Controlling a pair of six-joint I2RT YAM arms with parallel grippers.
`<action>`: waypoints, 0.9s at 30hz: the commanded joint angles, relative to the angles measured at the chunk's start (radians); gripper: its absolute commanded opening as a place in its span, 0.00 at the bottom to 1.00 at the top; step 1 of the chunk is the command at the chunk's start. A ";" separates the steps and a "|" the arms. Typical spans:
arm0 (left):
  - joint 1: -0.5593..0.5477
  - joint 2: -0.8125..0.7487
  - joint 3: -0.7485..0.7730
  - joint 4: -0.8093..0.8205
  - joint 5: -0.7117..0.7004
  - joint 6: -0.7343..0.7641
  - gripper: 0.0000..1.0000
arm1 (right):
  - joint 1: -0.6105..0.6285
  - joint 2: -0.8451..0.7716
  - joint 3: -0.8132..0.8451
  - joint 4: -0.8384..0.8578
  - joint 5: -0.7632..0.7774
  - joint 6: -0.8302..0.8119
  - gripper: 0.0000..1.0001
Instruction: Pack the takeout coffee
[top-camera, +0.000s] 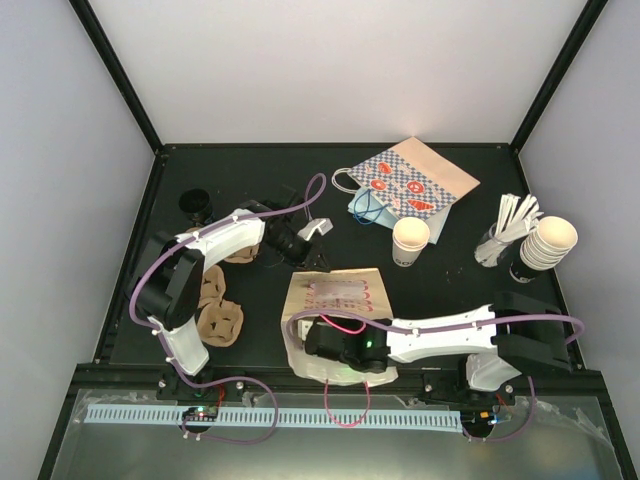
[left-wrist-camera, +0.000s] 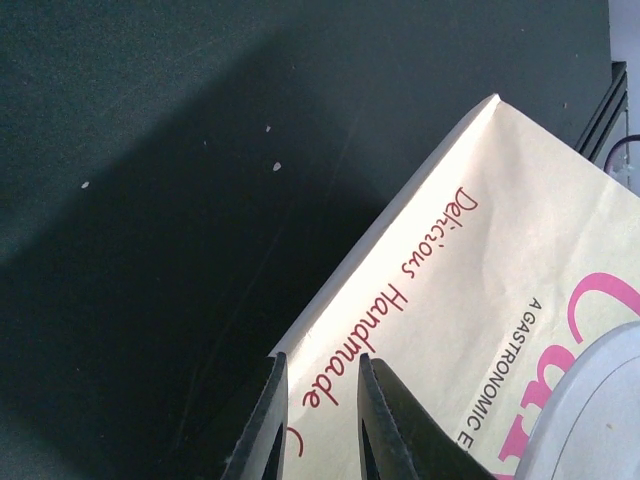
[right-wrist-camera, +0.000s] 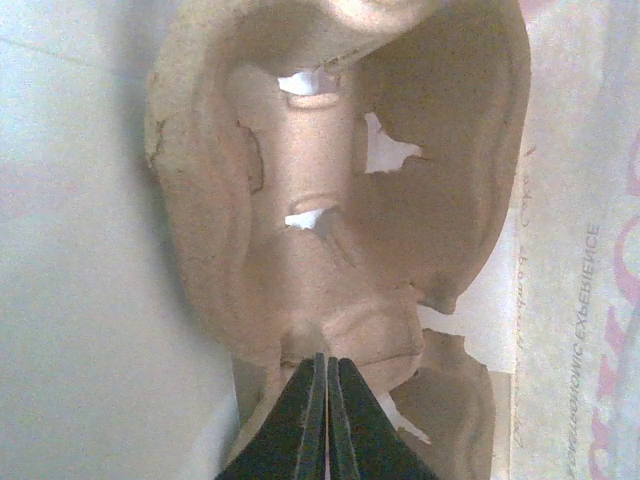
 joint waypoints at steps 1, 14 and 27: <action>-0.007 -0.015 0.038 -0.008 -0.015 0.020 0.22 | 0.006 -0.025 0.030 -0.103 -0.028 0.089 0.06; -0.007 -0.020 0.031 -0.005 -0.018 0.012 0.23 | 0.008 -0.078 0.007 -0.081 0.042 0.060 0.01; -0.008 -0.040 0.017 -0.012 -0.017 0.011 0.22 | -0.029 0.043 0.025 0.088 -0.031 -0.061 0.01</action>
